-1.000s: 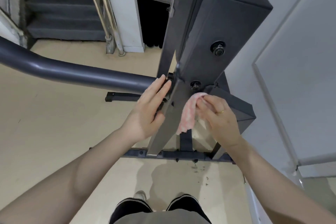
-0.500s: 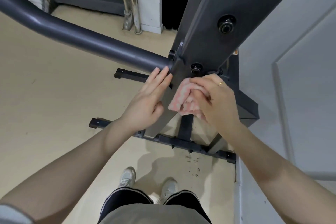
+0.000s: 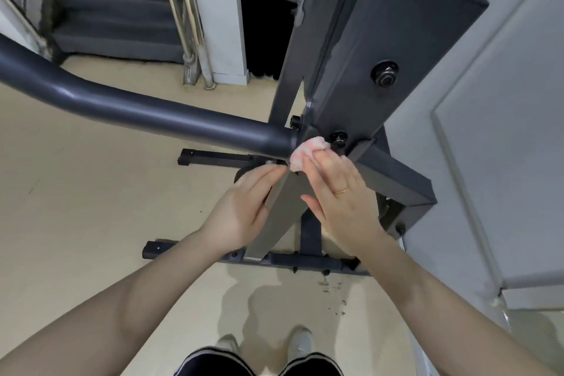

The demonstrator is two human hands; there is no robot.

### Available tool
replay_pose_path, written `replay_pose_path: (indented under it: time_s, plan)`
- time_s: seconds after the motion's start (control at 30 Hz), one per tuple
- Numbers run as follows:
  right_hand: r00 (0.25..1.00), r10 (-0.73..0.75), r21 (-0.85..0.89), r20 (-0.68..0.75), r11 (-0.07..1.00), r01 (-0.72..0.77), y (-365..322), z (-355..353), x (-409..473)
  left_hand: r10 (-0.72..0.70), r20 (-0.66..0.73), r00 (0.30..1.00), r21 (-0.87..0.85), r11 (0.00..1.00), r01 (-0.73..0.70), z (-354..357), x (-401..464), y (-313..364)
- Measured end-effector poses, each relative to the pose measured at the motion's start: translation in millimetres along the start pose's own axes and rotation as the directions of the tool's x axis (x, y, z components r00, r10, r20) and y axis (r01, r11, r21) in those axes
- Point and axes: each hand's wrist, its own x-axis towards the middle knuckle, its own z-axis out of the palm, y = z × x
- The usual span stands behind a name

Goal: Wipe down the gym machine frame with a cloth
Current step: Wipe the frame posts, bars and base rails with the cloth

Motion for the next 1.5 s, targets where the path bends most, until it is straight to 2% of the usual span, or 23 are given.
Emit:
replay_pose_path:
  time_s: [0.07,0.17,0.27,0.5,0.57,0.67,0.73,0.8,0.87,0.9,0.93,1.03,1.13,1.23,1.27,1.33,1.4,1.5]
  plan:
    - [0.999,-0.021,-0.142,-0.027,0.990,0.016,8.3,26.5,-5.6,-0.043,0.046,0.998,-0.093,0.995,0.048,4.7,-1.5,-13.9]
    - [0.999,0.039,-0.222,-0.027,0.974,-0.044,2.1,55.0,-25.1,-0.146,0.166,0.975,-0.226,0.957,0.182,14.8,-1.1,-29.6]
    - [0.991,0.133,-0.261,-0.028,0.956,-0.136,-14.4,63.6,-34.2,-0.173,0.262,0.949,-0.337,0.905,0.258,23.1,4.7,-39.3]
    - [0.934,0.316,-0.087,-0.168,0.939,-0.333,-44.7,55.5,-2.1,-0.197,0.329,0.924,-0.452,0.826,0.337,30.2,0.4,-36.3]
    - [0.922,0.285,-0.086,-0.260,0.945,-0.316,-39.9,65.6,0.2,-0.167,0.284,0.944,-0.453,0.844,0.285,38.5,1.1,-42.6]
    - [0.900,0.188,-0.108,-0.394,0.963,-0.249,-17.9,81.2,-1.0,-0.127,0.119,0.985,-0.437,0.884,0.166,68.6,0.0,-64.1]
    - [0.935,0.154,-0.033,-0.321,0.984,-0.173,-7.9,88.1,-3.6,-0.036,-0.018,0.999,-0.314,0.949,0.029,94.6,1.7,-80.9]
    - [0.963,0.122,0.036,-0.242,0.993,-0.117,-3.8,90.9,-12.7,0.071,-0.182,0.981,-0.173,0.980,-0.103,114.7,4.4,-91.9]
    - [0.947,0.052,-0.034,-0.316,0.997,-0.065,6.1,90.2,-17.8,0.142,-0.316,0.938,-0.140,0.971,-0.194,125.7,10.9,-98.2]
    - [0.935,-0.029,-0.101,-0.352,0.995,-0.008,10.6,87.7,-16.9,0.150,-0.348,0.925,-0.161,0.963,-0.217,129.3,13.0,-101.4]
    - [0.925,-0.024,-0.079,-0.379,0.997,-0.006,14.4,80.5,-11.3,0.137,-0.370,0.919,-0.203,0.953,-0.224,130.9,14.8,-102.3]
    - [0.866,-0.089,-0.124,-0.492,0.992,0.031,24.1,75.9,2.6,0.084,-0.401,0.912,-0.313,0.923,-0.223,135.7,17.9,-105.0]
    - [0.822,-0.037,-0.073,-0.568,0.997,-0.006,15.8,99.8,-1.7,0.022,-0.391,0.920,-0.454,0.865,-0.213,141.1,16.9,-109.3]
    - [0.862,-0.078,-0.090,-0.501,0.995,0.038,14.2,111.1,-14.5,0.028,-0.388,0.921,-0.468,0.855,-0.223,139.0,16.1,-113.0]
    - [0.874,-0.105,-0.092,-0.475,0.993,0.070,17.4,101.5,-11.2,0.033,-0.380,0.925,-0.476,0.850,-0.226,136.5,16.5,-113.0]
    - [0.893,-0.077,-0.085,-0.443,0.995,0.044,24.1,77.3,-1.4,0.029,-0.336,0.942,-0.506,0.837,-0.206,131.7,14.8,-113.3]
    - [0.885,-0.066,-0.092,-0.462,0.995,0.026,28.6,66.8,5.5,0.031,-0.306,0.951,-0.516,0.834,-0.193,126.8,12.7,-112.6]
    - [0.857,-0.067,-0.146,-0.511,0.989,-0.010,24.1,89.9,-2.6,0.027,-0.313,0.949,-0.529,0.825,-0.198,124.8,13.9,-111.3]
